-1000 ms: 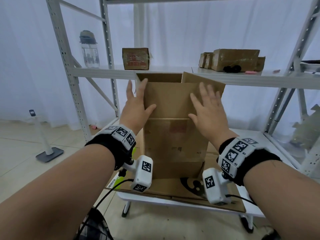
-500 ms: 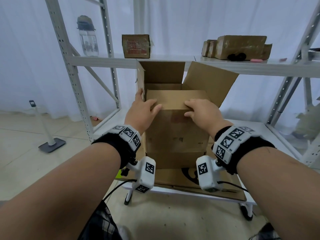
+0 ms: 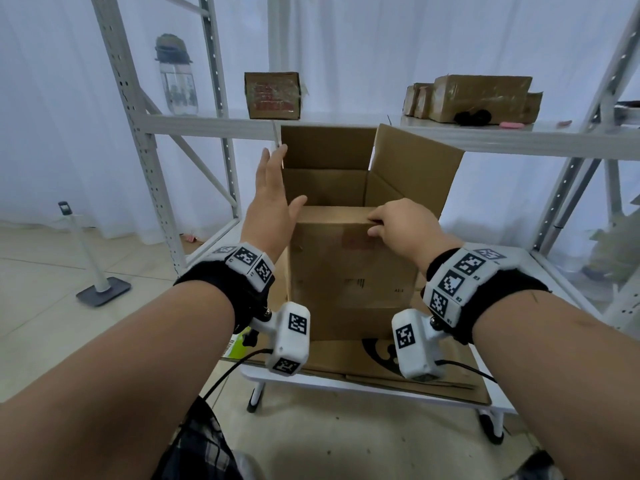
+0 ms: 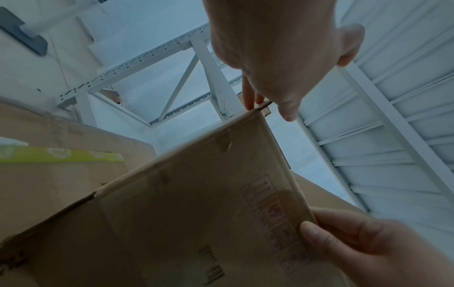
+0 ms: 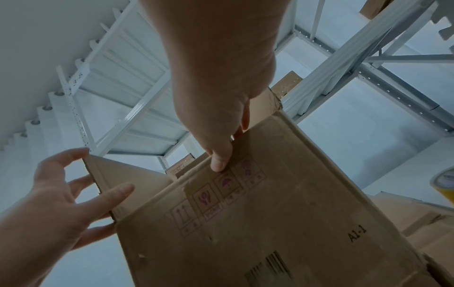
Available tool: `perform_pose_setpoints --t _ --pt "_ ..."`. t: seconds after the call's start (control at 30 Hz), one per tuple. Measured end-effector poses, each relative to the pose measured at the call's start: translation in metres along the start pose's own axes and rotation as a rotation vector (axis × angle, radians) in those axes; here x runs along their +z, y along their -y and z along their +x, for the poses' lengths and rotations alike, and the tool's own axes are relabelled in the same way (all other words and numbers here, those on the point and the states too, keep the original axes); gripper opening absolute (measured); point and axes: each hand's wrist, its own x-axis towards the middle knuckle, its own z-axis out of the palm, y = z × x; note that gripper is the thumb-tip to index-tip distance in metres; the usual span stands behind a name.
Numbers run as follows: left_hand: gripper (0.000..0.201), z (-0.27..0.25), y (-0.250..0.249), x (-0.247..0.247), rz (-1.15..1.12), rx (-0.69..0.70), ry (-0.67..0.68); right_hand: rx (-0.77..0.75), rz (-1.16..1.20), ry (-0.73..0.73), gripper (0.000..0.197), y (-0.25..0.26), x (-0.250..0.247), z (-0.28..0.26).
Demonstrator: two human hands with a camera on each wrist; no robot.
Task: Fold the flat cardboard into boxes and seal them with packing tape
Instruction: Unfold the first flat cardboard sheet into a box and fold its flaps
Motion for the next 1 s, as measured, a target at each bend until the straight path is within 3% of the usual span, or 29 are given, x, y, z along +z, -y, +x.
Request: perform_pose_setpoints --t 0.17,0.27,0.37,0.6,0.77,0.9,1.0 --pt "0.088 0.000 0.001 -0.003 0.087 -0.020 0.018 -0.089 -0.149 -0.104 0.030 0.000 -0.003 -0.004" --pt "0.070 0.004 0.004 -0.001 0.144 -0.084 0.066 -0.081 -0.146 -0.169 0.034 -0.001 -0.005 -0.005" --pt "0.060 0.008 0.004 0.003 0.175 -0.106 0.091 -0.062 -0.148 -0.163 0.034 0.000 -0.006 -0.004" --pt "0.065 0.003 0.004 -0.001 0.330 -0.080 0.174 -0.051 -0.083 -0.095 0.033 0.002 -0.008 -0.008" --pt "0.068 0.005 0.000 0.000 0.247 -0.064 0.207 -0.101 -0.201 -0.145 0.035 0.002 -0.015 -0.008" --pt "0.074 0.007 -0.001 -0.002 0.179 -0.133 0.242 0.006 -0.215 -0.253 0.036 -0.004 -0.024 -0.008" --pt "0.073 0.006 0.000 -0.002 0.097 -0.173 0.228 0.187 -0.196 -0.350 0.031 -0.012 -0.030 -0.010"
